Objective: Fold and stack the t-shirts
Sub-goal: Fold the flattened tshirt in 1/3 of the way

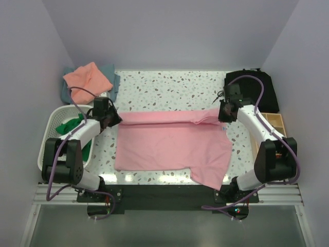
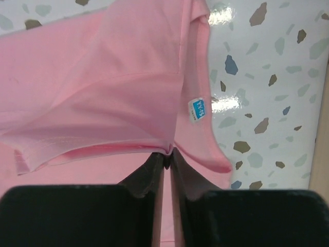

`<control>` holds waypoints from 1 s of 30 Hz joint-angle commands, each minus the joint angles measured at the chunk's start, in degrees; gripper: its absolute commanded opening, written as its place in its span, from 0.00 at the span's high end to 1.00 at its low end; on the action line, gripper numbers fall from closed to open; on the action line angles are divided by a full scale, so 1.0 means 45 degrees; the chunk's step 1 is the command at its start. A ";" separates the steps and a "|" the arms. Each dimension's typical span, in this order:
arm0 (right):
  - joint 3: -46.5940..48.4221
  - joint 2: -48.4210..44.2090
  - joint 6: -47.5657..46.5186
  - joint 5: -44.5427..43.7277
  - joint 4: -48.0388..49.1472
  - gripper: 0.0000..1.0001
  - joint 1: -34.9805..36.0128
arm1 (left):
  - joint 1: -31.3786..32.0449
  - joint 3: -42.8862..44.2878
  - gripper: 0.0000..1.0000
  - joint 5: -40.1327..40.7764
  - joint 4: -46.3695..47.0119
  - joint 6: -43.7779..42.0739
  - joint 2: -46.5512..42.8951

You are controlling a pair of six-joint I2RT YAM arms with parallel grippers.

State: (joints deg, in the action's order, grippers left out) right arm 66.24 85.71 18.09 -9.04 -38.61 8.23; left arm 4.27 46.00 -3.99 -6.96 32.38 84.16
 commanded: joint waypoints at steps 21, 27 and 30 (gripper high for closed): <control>0.0164 0.1282 0.1429 0.2652 0.2328 0.52 0.0085 | 0.0027 0.1087 0.26 -0.3095 0.2638 0.0929 0.1663; 0.0319 0.2319 0.1411 0.2401 0.2975 0.53 0.0085 | 0.0027 0.0697 0.29 -0.3899 0.4319 0.1339 0.3289; 0.0456 0.2904 0.1371 0.1661 0.2548 0.53 0.0066 | 0.0027 0.0579 0.29 -0.3219 0.4418 0.1203 0.3718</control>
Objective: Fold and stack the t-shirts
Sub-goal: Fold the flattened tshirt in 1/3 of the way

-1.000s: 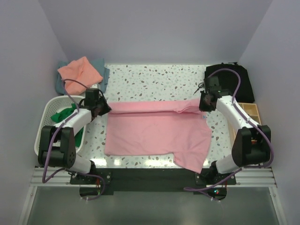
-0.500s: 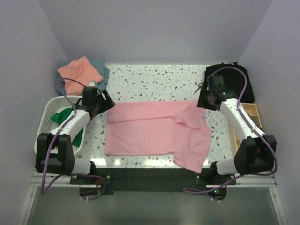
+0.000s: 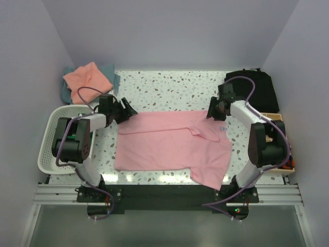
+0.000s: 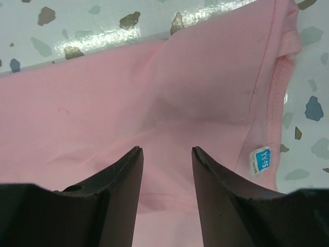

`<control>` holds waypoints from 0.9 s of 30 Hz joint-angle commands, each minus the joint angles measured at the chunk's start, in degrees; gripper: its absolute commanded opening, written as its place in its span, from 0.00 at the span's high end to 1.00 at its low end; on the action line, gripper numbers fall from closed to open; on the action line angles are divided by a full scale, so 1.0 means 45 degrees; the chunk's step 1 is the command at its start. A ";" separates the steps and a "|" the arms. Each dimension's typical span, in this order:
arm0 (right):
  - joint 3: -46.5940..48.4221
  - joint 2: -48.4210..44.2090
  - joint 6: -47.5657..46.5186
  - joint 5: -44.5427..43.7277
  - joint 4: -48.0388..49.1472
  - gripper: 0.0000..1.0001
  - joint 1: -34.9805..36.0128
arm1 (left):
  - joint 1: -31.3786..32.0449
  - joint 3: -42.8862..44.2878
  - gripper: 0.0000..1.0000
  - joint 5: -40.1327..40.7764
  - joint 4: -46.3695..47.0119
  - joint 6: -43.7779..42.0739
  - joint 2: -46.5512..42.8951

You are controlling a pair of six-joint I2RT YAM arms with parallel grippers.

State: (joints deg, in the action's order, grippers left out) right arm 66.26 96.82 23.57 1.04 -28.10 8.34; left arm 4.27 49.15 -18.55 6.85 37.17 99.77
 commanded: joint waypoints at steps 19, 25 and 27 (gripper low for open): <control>0.8647 0.7156 -0.0550 -0.2067 -0.2251 0.53 0.0042 | -0.0090 0.4175 0.29 0.2617 -0.0565 -0.0505 0.3670; 0.7434 0.5430 -0.1175 -0.0935 -0.0636 0.49 0.0022 | -0.0090 0.3905 0.29 0.1974 0.0448 -0.0623 0.2754; 0.6433 0.4157 -0.1196 -0.0894 0.0417 0.46 0.0022 | -0.0013 0.3670 0.28 0.1779 0.0916 -0.0603 0.1740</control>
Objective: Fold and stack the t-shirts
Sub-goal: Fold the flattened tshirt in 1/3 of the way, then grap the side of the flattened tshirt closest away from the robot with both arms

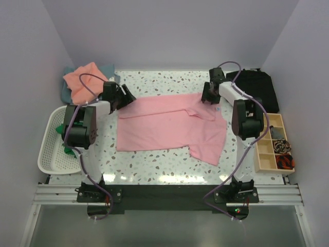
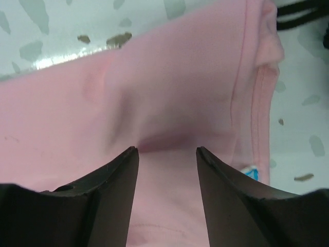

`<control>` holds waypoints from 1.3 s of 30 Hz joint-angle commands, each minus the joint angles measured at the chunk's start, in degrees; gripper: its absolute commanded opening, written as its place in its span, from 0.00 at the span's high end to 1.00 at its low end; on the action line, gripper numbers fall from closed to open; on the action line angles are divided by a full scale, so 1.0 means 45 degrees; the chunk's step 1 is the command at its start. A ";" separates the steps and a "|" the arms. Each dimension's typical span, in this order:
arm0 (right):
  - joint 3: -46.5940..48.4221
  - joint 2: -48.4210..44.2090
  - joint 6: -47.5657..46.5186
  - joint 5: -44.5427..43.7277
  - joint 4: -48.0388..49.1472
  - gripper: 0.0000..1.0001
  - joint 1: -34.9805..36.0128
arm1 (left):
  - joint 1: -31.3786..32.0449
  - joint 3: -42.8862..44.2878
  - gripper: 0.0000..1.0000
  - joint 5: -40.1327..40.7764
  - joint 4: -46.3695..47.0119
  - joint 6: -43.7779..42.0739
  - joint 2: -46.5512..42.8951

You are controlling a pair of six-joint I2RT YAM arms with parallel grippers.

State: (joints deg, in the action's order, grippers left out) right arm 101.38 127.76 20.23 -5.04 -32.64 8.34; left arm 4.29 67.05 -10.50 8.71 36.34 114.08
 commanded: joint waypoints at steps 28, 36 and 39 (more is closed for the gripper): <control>-1.4638 -1.7160 0.5113 0.0531 -0.3624 0.28 0.0881 | 0.0960 -1.0094 0.24 0.3114 -0.6798 0.2450 -1.4982; -1.5926 -1.7963 0.5974 0.0221 -0.3059 0.28 0.1174 | 0.0940 -1.0445 0.24 0.3720 -0.6448 0.2570 -1.4376; -1.6317 -1.7710 0.6012 0.0241 -0.2786 0.28 0.1194 | 0.0940 -1.0660 0.24 0.3526 -0.6077 0.2531 -1.4180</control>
State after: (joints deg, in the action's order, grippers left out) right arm 30.15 47.27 44.93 -2.48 -46.63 13.23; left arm 8.36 20.36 4.60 -21.30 46.94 49.54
